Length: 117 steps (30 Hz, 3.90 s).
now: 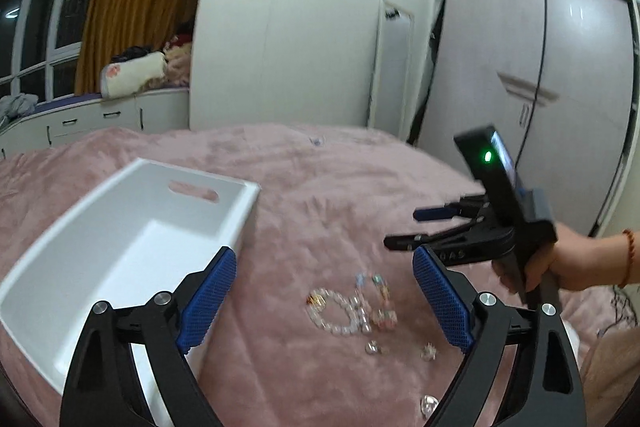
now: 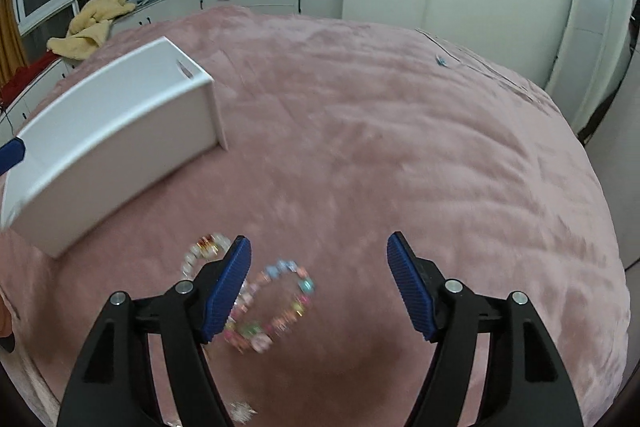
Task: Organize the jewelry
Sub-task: 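Move both tools back to the two bracelets on the bed, then grasp the pearl bracelet with the left tool while the right grasps the beaded bracelet, then carry both bracelets into the white box and open both tools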
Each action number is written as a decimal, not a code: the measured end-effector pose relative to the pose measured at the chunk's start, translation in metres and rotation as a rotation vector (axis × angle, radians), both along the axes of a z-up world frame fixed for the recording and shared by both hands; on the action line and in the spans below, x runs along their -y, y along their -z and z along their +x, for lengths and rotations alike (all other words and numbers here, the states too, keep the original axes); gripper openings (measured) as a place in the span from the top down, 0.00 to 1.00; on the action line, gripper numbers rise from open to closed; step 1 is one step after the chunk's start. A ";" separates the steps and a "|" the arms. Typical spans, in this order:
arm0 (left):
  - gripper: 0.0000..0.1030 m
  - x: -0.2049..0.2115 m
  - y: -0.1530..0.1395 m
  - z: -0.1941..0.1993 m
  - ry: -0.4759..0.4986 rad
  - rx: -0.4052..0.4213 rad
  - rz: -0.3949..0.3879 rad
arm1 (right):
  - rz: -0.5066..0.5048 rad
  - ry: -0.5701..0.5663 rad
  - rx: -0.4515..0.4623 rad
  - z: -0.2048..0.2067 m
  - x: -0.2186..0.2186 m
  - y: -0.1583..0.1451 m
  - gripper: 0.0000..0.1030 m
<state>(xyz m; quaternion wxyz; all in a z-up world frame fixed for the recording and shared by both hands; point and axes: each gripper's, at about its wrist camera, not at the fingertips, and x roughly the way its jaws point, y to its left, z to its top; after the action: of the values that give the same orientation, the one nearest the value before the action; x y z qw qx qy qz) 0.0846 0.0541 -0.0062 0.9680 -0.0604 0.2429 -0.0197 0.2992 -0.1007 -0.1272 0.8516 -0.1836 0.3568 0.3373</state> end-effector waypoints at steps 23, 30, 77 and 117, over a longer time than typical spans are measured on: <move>0.39 0.018 0.112 0.093 -0.042 -0.297 0.109 | -0.033 0.060 -0.032 0.006 0.011 0.078 0.36; 0.53 0.010 0.131 0.106 -0.017 -0.382 0.049 | -0.079 0.022 -0.051 0.005 0.000 0.088 0.54; 0.86 -0.001 0.017 0.049 0.068 -0.176 0.002 | 0.384 0.056 -0.023 -0.029 0.039 -0.051 0.91; 0.85 -0.159 -0.011 0.010 -0.292 -0.213 -0.089 | 0.323 -0.250 -0.035 -0.057 -0.182 -0.069 0.90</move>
<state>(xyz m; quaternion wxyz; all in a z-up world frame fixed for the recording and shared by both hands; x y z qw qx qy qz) 0.0944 0.2131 0.0043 0.9257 -0.1393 0.3316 0.1169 0.2425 0.0815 -0.0586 0.8152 -0.0814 0.2870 0.4963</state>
